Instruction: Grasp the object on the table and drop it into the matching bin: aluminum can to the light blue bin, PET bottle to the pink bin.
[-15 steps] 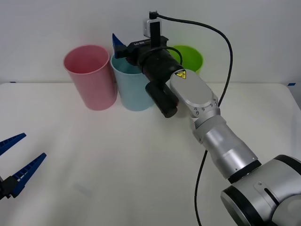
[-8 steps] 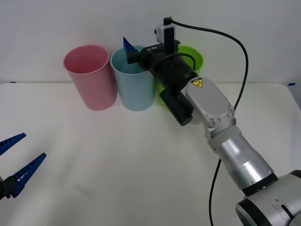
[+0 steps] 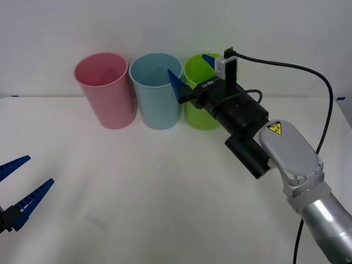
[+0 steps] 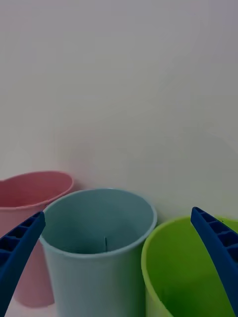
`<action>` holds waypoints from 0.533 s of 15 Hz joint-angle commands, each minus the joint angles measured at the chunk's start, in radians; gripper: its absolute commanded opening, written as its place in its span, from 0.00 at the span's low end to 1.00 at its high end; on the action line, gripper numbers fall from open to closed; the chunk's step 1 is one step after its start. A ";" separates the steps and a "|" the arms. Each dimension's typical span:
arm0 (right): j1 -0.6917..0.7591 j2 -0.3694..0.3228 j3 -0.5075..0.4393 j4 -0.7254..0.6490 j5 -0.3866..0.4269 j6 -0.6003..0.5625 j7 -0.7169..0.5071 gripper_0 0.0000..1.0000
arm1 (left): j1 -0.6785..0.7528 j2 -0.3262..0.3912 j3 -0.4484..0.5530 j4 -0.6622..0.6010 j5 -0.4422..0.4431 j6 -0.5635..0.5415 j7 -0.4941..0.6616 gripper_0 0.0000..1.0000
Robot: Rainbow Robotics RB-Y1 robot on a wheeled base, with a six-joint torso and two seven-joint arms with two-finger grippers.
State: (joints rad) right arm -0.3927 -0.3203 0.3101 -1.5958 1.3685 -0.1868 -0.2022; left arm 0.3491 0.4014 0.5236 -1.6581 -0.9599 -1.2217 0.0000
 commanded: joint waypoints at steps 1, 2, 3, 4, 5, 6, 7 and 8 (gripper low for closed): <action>0.117 -0.085 -0.005 -0.113 -0.055 -0.039 0.017 1.00 | 0.000 0.000 0.000 0.000 0.000 0.000 0.000 1.00; 0.147 -0.102 -0.009 -0.139 -0.063 -0.043 0.023 1.00 | 0.000 0.000 0.000 0.000 0.000 0.000 0.000 1.00; 0.196 -0.125 -0.026 -0.174 -0.074 -0.071 0.034 1.00 | 0.000 0.000 0.000 0.000 0.000 0.000 0.000 1.00; 0.238 -0.135 -0.054 -0.194 -0.080 -0.111 0.047 1.00 | 0.000 0.000 0.000 0.000 0.000 0.000 0.000 1.00; 0.273 -0.135 -0.085 -0.205 -0.080 -0.149 0.070 1.00 | 0.000 0.000 0.000 0.000 0.000 0.000 0.000 1.00; 0.308 -0.135 -0.120 -0.210 -0.098 -0.194 0.127 1.00 | 0.000 0.000 0.000 0.000 0.000 0.000 0.000 1.00; 0.341 -0.135 -0.152 -0.210 -0.114 -0.229 0.178 1.00 | 0.000 0.000 0.000 0.000 0.000 0.000 0.000 1.00; 0.364 -0.135 -0.180 -0.210 -0.123 -0.260 0.213 1.00 | 0.000 0.000 0.000 0.000 0.000 0.000 0.000 1.00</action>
State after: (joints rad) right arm -0.0466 -0.4556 0.1507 -1.8054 1.2533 -0.4237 -0.0172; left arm 0.3491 0.4014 0.5236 -1.6581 -0.9599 -1.2217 0.0000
